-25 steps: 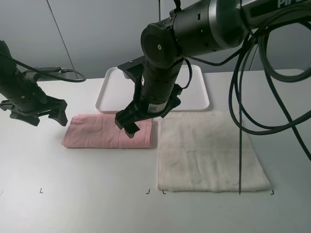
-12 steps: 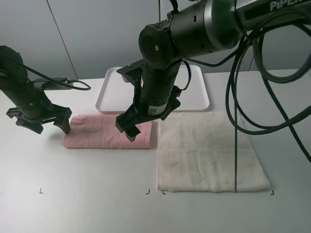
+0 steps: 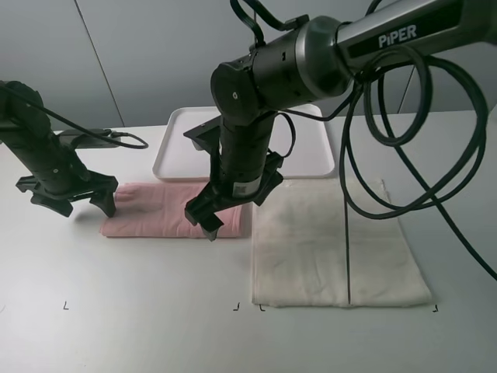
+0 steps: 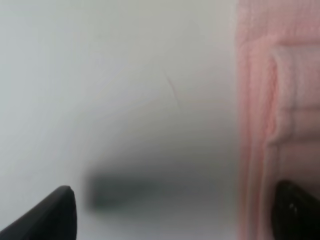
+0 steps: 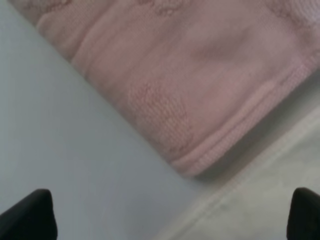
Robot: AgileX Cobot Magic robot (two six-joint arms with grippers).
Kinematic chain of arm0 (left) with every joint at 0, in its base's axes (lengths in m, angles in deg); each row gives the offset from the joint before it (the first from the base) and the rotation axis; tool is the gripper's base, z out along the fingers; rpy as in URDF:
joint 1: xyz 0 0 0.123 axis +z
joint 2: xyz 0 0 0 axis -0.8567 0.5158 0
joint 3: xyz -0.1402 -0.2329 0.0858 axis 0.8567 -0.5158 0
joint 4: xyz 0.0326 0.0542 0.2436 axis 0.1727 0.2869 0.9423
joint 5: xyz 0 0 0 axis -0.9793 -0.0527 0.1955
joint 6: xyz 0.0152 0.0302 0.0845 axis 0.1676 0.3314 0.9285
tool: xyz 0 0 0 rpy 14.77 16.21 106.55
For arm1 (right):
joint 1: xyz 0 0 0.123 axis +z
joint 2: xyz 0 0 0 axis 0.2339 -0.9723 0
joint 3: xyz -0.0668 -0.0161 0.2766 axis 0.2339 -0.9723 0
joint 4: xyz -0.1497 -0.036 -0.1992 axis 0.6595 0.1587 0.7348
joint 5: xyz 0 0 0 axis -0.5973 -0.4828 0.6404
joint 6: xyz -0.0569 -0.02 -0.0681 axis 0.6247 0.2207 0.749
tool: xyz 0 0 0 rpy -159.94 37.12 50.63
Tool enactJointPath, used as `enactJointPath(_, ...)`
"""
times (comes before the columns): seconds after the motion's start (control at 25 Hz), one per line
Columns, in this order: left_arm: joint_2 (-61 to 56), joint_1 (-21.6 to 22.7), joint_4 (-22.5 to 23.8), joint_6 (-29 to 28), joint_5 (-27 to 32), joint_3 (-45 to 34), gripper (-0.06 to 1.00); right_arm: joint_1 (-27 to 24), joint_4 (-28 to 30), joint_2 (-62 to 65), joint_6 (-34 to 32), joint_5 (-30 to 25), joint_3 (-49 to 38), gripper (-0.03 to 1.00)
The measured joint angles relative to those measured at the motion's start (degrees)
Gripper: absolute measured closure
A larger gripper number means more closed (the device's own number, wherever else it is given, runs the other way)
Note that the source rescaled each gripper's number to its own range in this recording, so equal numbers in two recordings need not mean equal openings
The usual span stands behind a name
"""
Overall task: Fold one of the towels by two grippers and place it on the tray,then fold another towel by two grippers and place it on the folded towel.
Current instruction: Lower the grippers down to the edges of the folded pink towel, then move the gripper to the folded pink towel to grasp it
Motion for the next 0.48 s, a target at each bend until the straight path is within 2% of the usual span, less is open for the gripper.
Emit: enactJointPath(0.48,1.6,-0.21,1.0,-2.66,1.05,0.86,-0.05,-0.43,-0.55,-3.57,0.01,-6.04,11.69,-0.03)
